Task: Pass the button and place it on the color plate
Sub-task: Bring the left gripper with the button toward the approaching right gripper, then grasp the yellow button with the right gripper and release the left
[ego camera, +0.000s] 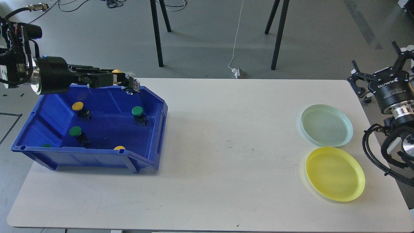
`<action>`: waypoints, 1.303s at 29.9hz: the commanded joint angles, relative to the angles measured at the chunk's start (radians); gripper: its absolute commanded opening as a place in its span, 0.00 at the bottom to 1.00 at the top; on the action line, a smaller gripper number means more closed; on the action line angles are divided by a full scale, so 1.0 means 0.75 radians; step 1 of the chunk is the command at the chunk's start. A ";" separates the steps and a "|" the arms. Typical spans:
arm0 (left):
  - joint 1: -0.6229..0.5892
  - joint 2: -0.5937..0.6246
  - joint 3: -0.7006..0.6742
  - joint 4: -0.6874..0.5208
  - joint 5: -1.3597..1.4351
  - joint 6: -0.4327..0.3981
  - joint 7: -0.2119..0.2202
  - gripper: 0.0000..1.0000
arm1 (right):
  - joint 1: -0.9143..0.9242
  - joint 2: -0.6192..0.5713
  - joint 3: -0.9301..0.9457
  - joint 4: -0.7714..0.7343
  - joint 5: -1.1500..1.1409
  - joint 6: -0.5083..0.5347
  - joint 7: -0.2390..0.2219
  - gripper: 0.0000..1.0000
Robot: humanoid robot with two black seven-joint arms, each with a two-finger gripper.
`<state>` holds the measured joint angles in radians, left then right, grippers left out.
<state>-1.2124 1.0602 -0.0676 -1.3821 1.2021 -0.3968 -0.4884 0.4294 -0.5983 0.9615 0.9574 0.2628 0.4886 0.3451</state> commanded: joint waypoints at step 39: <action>0.297 -0.823 -0.258 0.303 -0.435 0.083 0.000 0.09 | 0.211 0.295 -0.458 0.321 -0.825 0.000 0.191 0.87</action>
<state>-0.9895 0.4433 -0.2608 -1.1551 0.8775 -0.3340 -0.4886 0.5873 -0.3875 0.6190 1.1982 -0.3557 0.4887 0.4886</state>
